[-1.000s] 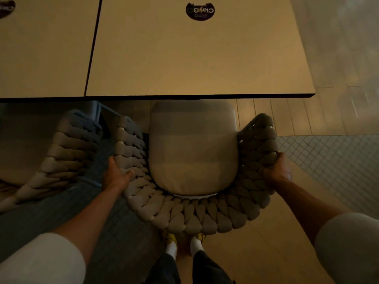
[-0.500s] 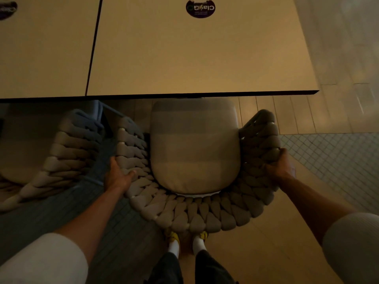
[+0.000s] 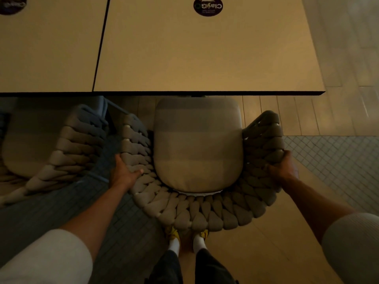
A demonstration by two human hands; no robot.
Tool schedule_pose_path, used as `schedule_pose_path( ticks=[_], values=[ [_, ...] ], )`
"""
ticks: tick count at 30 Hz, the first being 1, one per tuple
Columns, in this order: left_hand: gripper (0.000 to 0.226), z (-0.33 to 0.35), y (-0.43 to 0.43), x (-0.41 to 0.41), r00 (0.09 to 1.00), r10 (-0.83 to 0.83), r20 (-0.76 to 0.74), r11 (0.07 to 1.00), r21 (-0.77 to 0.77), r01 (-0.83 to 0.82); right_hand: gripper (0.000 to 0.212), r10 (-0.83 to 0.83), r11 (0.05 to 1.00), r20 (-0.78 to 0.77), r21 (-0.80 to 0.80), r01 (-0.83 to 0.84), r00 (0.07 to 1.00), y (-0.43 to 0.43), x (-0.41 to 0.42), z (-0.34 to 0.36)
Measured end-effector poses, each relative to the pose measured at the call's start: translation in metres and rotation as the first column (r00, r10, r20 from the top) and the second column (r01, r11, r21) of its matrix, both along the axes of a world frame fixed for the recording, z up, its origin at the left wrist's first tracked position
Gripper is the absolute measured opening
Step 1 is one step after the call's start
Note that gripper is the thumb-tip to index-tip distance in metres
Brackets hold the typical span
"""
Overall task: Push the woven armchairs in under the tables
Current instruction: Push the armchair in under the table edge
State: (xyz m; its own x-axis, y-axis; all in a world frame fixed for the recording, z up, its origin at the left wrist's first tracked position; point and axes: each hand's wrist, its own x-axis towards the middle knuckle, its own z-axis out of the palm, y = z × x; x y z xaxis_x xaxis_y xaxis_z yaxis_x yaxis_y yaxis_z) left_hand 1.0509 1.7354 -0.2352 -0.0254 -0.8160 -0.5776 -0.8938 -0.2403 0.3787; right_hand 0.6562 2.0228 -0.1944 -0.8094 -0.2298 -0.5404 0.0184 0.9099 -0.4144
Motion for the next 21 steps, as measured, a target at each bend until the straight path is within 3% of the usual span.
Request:
schedule_pose_path(
  ticks=[6,21],
  values=[
    [0.094,0.001,-0.003,-0.007,0.996,0.007,0.086,1.0,0.005,-0.007,0.066,-0.018,1.0,0.007,-0.002,0.018,1.0,-0.003,0.001,0.002],
    [0.086,0.001,-0.006,0.008,0.999,0.0,0.051,1.0,-0.023,0.001,0.06,-0.035,0.999,0.005,-0.041,0.035,0.999,-0.01,0.012,0.006]
  ],
)
